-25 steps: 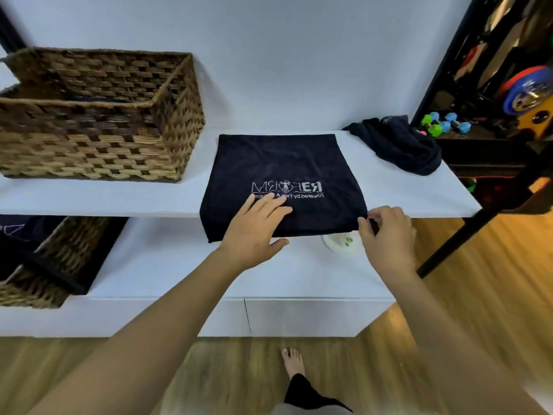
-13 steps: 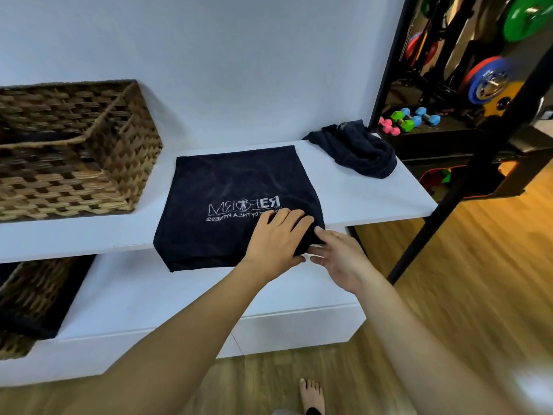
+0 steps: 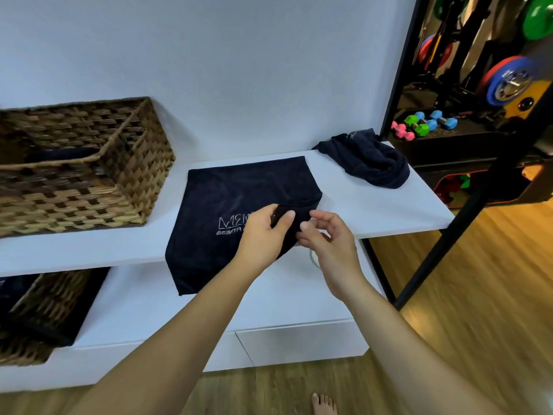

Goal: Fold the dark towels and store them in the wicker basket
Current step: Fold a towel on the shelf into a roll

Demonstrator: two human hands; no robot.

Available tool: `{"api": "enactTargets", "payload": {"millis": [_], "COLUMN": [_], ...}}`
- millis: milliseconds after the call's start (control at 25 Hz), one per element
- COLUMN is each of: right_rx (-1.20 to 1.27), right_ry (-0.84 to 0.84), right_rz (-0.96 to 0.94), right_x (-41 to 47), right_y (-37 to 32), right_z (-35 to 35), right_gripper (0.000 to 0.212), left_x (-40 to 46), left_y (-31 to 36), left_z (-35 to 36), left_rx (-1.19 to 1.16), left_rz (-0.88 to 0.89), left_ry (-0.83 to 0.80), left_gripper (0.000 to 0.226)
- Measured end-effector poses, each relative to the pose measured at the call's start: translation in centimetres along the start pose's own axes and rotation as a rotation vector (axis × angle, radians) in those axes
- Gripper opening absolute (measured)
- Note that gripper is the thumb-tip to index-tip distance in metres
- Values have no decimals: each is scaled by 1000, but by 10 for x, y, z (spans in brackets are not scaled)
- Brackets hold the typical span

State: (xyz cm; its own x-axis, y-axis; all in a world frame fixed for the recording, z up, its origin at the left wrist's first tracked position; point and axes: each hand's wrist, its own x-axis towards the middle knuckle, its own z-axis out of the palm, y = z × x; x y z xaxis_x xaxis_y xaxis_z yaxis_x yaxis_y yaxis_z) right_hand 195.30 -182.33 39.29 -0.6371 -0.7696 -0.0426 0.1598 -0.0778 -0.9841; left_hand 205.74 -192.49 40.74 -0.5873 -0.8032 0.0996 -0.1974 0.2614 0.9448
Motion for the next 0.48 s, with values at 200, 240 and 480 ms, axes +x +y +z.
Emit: {"api": "enactTargets", "payload": {"millis": [200, 240, 480], "right_rx": [-176, -215, -612], "right_ry": [15, 13, 50], "right_rz": [-67, -86, -375], "right_x": [0, 0, -7], "right_y": [-10, -10, -7], "right_z": [4, 5, 17], "right_gripper": [25, 30, 47], "left_x": [-5, -6, -11], "left_y": [9, 13, 40], "left_z": [-1, -1, 3], "left_rx": [-422, -437, -375], "left_rz": [-204, -237, -201], "left_ry": [-231, -256, -125], "left_gripper": [55, 66, 43]}}
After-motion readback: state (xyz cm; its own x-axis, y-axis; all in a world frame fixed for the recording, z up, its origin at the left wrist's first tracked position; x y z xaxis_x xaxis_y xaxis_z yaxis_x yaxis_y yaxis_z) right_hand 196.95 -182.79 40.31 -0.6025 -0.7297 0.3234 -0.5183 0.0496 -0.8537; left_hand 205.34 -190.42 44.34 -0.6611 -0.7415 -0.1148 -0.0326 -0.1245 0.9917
